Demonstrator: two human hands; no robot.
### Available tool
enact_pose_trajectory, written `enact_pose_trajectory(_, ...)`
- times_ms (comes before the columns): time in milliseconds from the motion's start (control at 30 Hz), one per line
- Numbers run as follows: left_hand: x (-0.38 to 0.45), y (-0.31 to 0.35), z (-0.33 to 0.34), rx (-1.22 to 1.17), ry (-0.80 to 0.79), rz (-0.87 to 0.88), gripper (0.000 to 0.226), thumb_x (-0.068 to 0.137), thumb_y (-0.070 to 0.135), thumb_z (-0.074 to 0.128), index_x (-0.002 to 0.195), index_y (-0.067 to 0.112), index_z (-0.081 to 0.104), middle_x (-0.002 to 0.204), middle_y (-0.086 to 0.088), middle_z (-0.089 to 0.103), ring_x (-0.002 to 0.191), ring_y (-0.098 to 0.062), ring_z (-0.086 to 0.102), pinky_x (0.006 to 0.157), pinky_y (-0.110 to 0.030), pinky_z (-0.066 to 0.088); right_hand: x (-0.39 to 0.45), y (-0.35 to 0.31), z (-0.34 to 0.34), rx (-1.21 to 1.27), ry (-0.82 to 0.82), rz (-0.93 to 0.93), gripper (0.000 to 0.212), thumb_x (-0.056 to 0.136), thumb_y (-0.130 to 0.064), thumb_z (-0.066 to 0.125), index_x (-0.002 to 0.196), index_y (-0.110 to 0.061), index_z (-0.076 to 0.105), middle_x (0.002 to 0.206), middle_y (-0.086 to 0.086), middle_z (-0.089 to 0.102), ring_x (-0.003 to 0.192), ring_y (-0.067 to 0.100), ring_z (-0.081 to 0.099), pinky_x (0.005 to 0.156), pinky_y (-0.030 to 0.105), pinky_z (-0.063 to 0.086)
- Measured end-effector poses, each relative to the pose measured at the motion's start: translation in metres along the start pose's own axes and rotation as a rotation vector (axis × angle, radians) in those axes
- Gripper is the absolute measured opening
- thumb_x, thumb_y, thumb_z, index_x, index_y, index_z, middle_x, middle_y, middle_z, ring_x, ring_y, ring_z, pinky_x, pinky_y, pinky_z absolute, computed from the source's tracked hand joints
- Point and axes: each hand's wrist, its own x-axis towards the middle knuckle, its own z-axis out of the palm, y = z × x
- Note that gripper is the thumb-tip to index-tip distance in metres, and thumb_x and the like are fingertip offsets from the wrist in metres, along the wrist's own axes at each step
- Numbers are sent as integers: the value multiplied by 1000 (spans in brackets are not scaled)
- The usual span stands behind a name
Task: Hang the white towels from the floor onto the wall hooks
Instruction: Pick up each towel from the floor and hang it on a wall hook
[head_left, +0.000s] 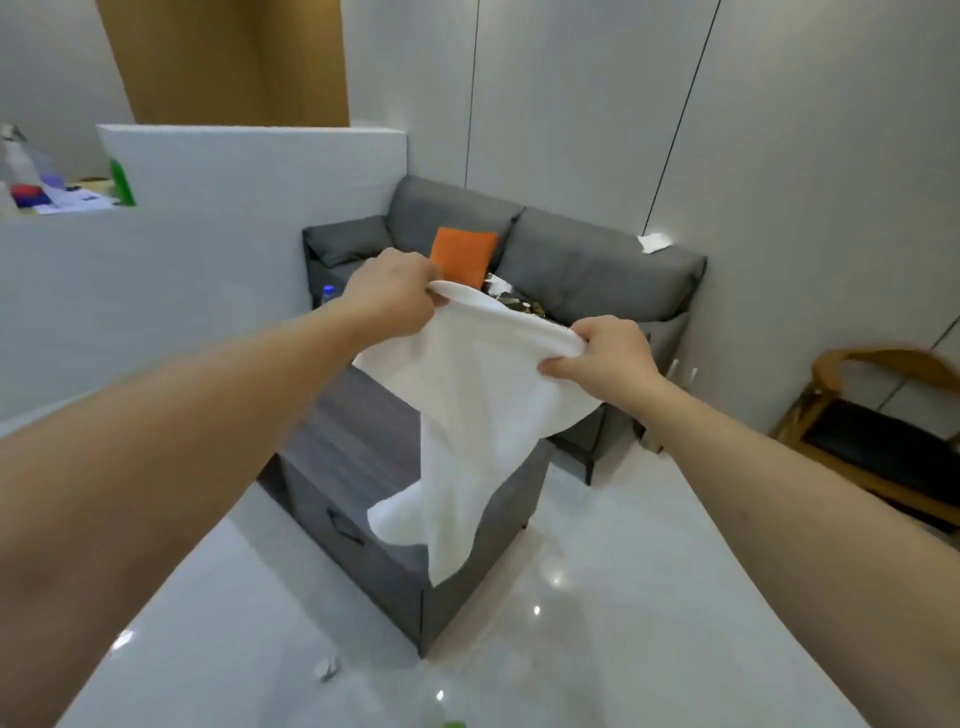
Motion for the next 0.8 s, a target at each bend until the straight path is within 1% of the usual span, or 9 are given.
enact_pose_trajectory(67,54,6,12,-72,18,-7,16,94,26,54,96,23,69,91,-4,65,91,-30,60,77,-42,53,46,24,-15,7,8,47,37,65,-46,81,57,-23,54,60,-6,56,62,11,52,50,29,33)
enact_pose_trajectory(100,81,11,19,-88,15,-4,18,94,27,53,99,24,70,94,-5,65,91,-30,61,79,-43,54,69,36,-21,11,-4,76,36,64,-45,82,58,-21,57,61,-4,58,63,13,55,51,29,38)
enact_pose_trajectory(167,128,21,33,-92,23,4,19,94,26,51,98,24,69,95,-7,65,91,-32,60,79,-42,54,110,59,-31,1,-43,110,35,60,-44,85,61,-18,62,61,-3,61,66,16,59,56,31,45)
enact_pose_trajectory(267,191,35,53,-143,62,-5,21,96,27,48,100,26,69,97,-9,64,90,-34,60,78,-43,54,166,94,-38,-1,-53,118,35,57,-45,85,61,-18,64,62,-4,64,66,15,62,60,33,50)
enact_pose_trajectory(400,249,38,78,-107,67,-17,21,95,32,48,86,25,65,87,-7,65,79,-29,59,63,-34,46,230,141,-37,-24,-76,72,32,65,-41,82,63,-15,63,61,-3,60,63,16,58,56,31,45)
enact_pose_trajectory(500,281,37,91,-65,107,-46,21,95,36,50,86,29,68,82,0,65,73,-20,57,57,-29,39,283,165,-31,-56,-59,-7,27,70,-36,78,64,-17,59,63,-4,57,64,16,54,52,28,37)
enact_pose_trajectory(600,302,34,97,-41,163,-142,19,95,39,54,83,31,66,80,3,63,69,-15,53,60,-30,43,334,173,-20,-9,-21,-81,25,72,-29,76,66,-21,54,69,-6,55,65,12,51,51,26,33)
enact_pose_trajectory(700,312,33,92,31,230,-267,20,94,42,56,90,28,70,85,1,64,75,-19,52,66,-30,39,377,168,-12,40,-41,-159,26,73,-27,74,63,-21,52,66,-5,54,62,12,50,49,26,31)
enact_pose_trajectory(800,312,33,74,130,271,-362,24,89,47,62,93,26,73,92,-1,67,82,-23,54,71,-31,43,409,162,-11,88,-67,-246,22,74,-31,74,67,-18,57,70,-3,59,68,18,57,52,27,36)
